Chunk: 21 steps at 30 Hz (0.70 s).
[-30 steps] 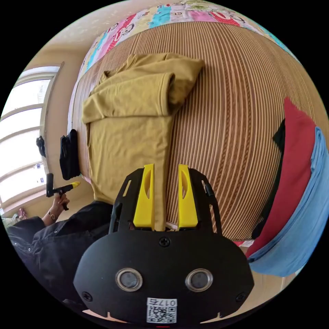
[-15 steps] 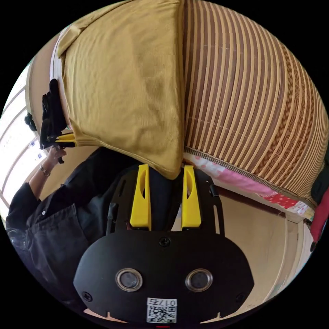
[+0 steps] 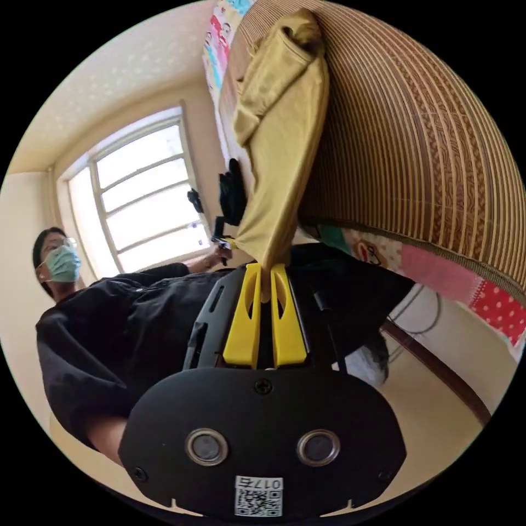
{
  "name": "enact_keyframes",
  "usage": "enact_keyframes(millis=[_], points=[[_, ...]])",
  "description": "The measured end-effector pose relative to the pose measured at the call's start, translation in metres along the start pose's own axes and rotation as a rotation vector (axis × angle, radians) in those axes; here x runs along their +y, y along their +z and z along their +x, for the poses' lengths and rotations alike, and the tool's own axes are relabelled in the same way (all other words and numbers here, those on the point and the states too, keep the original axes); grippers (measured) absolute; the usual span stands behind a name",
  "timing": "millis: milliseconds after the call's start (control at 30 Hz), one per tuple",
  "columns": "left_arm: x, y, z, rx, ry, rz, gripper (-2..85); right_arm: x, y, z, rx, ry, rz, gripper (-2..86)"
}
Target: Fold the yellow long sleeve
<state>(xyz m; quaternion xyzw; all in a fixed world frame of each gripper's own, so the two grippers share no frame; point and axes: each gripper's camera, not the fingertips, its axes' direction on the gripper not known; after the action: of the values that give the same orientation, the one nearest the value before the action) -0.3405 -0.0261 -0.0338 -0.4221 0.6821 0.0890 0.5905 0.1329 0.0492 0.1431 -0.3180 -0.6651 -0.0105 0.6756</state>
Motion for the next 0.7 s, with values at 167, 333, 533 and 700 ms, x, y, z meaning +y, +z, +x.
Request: enact_keyframes(millis=[167, 333, 533, 700], points=[[0.012, -0.041, 0.06, 0.306, 0.302, 0.298, 4.3, 0.006, -0.033, -0.058, -0.247, -0.272, 0.211, 3.0], [-0.082, -0.091, 0.08, 0.244, 0.287, 0.503, 4.5, -0.106, -0.054, -0.057, -0.199, -0.235, 0.42, 4.1], [-0.167, -0.151, 0.057, 0.214, -0.059, 0.922, 8.9, -0.187, -0.06, -0.059, -0.033, 0.075, 0.745, 9.0], [-0.202, -0.117, 0.071, -0.353, -0.153, 0.624, 13.5, -0.202, -0.029, -0.079, 0.263, 0.045, 0.547, 9.5]])
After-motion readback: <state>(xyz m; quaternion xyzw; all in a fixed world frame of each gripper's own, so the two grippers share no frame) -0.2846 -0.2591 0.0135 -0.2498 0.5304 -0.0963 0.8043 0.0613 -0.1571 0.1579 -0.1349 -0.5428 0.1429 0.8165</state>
